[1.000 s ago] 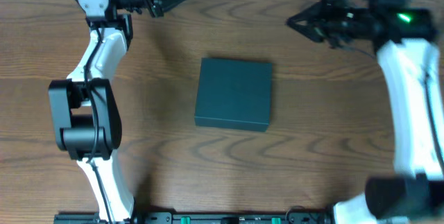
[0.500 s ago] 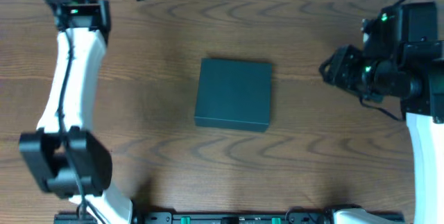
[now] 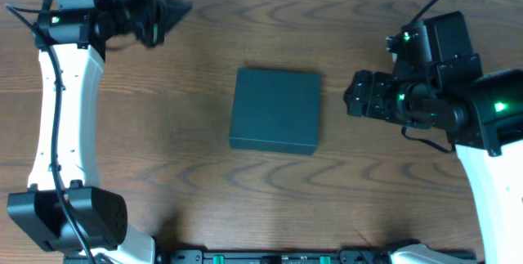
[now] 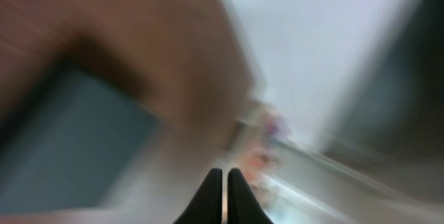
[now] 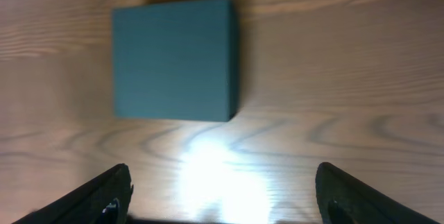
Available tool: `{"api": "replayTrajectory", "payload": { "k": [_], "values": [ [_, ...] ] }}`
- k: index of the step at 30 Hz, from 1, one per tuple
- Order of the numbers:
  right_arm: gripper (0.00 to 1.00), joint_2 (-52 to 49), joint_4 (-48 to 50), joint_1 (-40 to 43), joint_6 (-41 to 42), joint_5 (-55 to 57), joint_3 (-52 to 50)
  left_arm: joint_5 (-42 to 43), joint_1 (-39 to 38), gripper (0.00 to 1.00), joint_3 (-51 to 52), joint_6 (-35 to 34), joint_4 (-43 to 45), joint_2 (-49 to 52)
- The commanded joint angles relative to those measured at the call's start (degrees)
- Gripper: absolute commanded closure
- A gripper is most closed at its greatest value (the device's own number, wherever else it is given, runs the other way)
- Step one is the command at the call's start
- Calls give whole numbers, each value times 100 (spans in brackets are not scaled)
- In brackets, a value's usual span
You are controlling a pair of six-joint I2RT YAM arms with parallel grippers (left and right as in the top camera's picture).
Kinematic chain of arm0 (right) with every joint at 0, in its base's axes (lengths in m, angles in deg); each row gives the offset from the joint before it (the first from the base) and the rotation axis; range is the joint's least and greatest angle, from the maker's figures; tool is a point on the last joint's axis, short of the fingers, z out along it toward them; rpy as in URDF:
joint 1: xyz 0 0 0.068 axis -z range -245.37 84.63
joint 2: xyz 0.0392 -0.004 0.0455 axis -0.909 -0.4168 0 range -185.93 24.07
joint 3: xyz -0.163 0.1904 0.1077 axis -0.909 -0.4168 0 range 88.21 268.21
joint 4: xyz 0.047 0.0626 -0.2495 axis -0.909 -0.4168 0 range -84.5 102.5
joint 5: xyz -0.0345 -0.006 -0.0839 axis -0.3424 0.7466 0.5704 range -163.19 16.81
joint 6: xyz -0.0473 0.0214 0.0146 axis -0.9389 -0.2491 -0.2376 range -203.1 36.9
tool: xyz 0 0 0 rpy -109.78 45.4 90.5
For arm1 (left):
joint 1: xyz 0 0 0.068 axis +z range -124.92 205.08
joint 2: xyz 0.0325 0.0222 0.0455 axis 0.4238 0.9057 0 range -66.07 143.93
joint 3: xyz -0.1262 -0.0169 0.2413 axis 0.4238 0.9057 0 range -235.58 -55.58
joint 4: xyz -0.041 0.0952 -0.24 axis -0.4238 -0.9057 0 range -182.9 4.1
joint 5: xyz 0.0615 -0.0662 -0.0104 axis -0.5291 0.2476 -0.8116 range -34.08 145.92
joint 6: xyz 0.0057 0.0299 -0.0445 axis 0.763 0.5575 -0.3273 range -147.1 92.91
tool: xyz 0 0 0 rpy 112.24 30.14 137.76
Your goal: Pack container
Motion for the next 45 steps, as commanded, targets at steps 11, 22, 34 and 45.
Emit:
{"api": "replayTrajectory", "payload": {
  "k": [11, 22, 34, 45],
  "values": [
    [98, 68, 660, -35, -380, 1799, -1342, -5543, -1075, 94, 273, 5169, -2146, -192],
    [99, 66, 3488, -4, 129, 175, -4258, -3755, -1126, 94, 2664, 4937, -439, -192],
    [98, -402, 5228, -22, 1054, 111, -5274, -3512, -2098, 94, 3810, 4363, 1742, -105],
    [99, -1574, 6542, -22, 1318, -1093, -5274, -3318, -2332, 94, 3810, 3639, 1993, 81]
  ]
}}
